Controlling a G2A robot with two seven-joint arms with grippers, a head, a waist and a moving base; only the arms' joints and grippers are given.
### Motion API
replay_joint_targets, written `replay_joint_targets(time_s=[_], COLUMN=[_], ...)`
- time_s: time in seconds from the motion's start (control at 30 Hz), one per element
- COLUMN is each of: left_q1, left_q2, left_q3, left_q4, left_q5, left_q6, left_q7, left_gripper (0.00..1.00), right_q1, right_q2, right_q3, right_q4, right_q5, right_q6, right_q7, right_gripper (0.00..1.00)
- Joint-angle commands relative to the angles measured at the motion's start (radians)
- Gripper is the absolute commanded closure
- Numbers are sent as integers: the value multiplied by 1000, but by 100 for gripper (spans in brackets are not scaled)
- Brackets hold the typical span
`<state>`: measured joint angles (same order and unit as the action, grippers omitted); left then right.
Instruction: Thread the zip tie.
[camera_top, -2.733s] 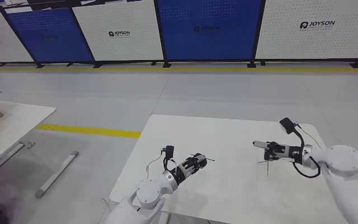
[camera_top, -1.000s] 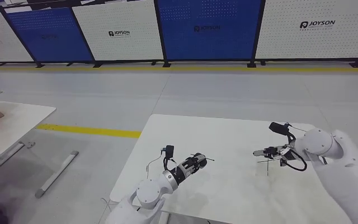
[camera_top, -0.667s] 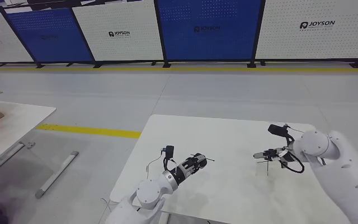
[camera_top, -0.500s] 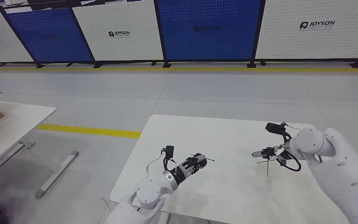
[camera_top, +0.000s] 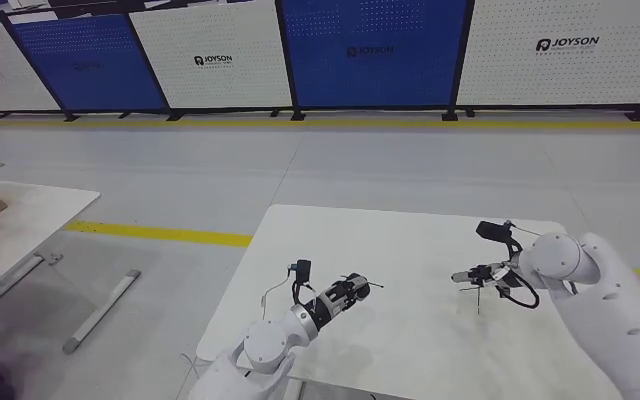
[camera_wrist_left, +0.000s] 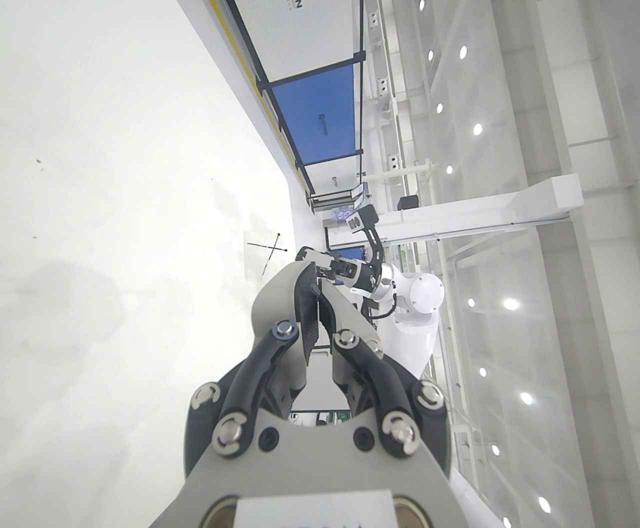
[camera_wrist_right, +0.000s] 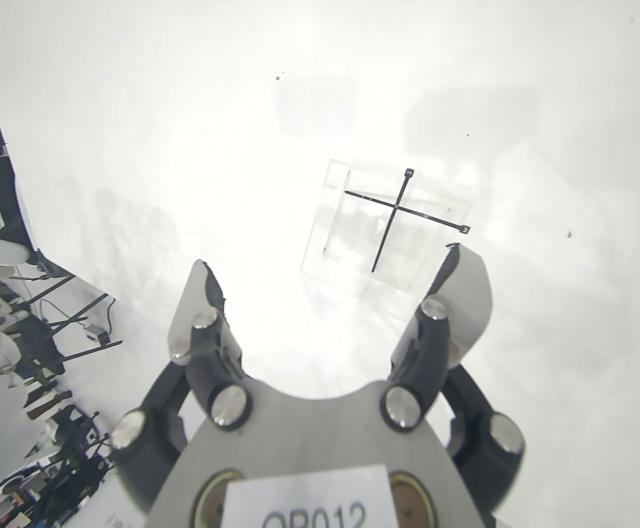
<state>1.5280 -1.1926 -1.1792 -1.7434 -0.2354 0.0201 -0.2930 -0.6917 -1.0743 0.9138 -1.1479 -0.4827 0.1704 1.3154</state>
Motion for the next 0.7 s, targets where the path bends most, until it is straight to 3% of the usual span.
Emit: replay_joint_targets(time_s=[0.0, 0.2, 0.3, 0.33, 0.4, 0.53, 0.67], left_q1=[0, 0, 0, 0, 0, 0, 0], left_q2=[0, 0, 0, 0, 0, 0, 0], left_q3=[0, 0, 0, 0, 0, 0, 0], left_q4=[0, 0, 0, 0, 0, 0, 0], left_q5=[0, 0, 0, 0, 0, 0, 0], left_q6=[0, 0, 0, 0, 0, 0, 0], left_q7=[0, 0, 0, 0, 0, 0, 0], left_gripper=[100, 100, 100, 100, 100, 100, 100], right_q1=[1, 11, 18, 21, 25, 37, 46], right_q2=[-1, -8, -13, -15, -19, -26, -33], right_q3=[-4, -21, -31, -34, -40, -55, -66], right_q4=[3, 27, 39, 43, 48, 67, 93], right_q5=[-8, -16, -12, -10, -8, -16, -21], right_q6=[8, 23, 20, 18, 17, 27, 40], right_q7=[7, 14, 13, 12, 11, 13, 7], right_gripper=[11, 16, 35, 50, 58, 58, 64])
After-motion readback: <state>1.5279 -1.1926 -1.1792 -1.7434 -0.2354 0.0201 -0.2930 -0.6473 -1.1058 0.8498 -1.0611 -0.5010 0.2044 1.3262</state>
